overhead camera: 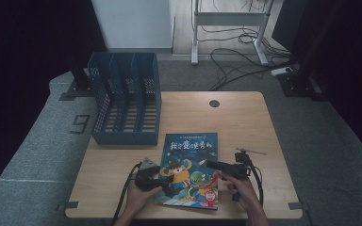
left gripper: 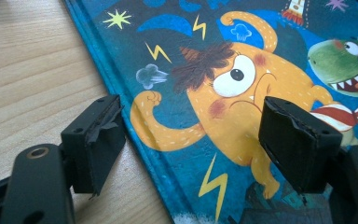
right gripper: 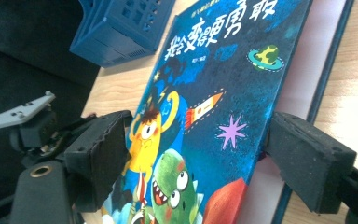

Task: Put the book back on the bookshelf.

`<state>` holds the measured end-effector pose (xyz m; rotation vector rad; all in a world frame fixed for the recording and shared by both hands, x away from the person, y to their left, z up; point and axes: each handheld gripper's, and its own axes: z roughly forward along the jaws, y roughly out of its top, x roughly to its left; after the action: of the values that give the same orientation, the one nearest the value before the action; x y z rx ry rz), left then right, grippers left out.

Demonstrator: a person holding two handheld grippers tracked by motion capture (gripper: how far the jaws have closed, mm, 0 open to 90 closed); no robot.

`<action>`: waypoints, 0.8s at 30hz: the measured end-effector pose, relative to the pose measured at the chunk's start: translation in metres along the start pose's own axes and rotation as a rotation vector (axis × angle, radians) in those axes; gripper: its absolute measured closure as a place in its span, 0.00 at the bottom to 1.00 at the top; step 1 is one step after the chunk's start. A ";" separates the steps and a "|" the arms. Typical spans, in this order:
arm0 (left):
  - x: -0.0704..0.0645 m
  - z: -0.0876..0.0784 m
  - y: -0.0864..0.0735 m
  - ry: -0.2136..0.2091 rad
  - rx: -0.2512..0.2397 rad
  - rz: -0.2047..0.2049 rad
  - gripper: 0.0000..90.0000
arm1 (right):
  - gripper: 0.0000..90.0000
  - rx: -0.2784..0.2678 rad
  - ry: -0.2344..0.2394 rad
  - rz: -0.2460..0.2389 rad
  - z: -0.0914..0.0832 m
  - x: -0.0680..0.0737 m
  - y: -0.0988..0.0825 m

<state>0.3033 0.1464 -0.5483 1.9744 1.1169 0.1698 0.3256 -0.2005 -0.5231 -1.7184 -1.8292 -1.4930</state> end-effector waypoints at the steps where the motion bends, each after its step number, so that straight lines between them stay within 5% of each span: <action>1: 0.000 0.000 0.000 0.001 0.000 0.001 0.24 | 0.21 0.003 -0.004 0.000 0.000 0.000 0.000; 8: 0.000 0.000 0.000 0.001 0.000 0.001 0.25 | 0.21 0.021 0.028 0.029 -0.002 -0.003 0.000; 12: 0.001 0.000 0.000 -0.007 -0.002 -0.005 0.24 | 0.27 0.058 0.121 0.054 0.005 -0.002 -0.003; 17: 0.001 0.000 0.000 -0.004 0.000 0.001 0.25 | 0.29 0.035 -0.051 -0.076 0.016 0.009 -0.006; 21: 0.001 0.000 0.000 -0.004 0.000 0.002 0.25 | 0.32 0.032 -0.112 -0.154 0.021 0.006 -0.005; 24: 0.001 0.000 0.000 -0.005 0.000 0.002 0.25 | 0.33 0.025 -0.118 -0.166 0.023 0.005 -0.005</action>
<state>0.3035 0.1473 -0.5483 1.9750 1.1123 0.1660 0.3306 -0.1792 -0.5321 -1.7134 -2.0869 -1.4490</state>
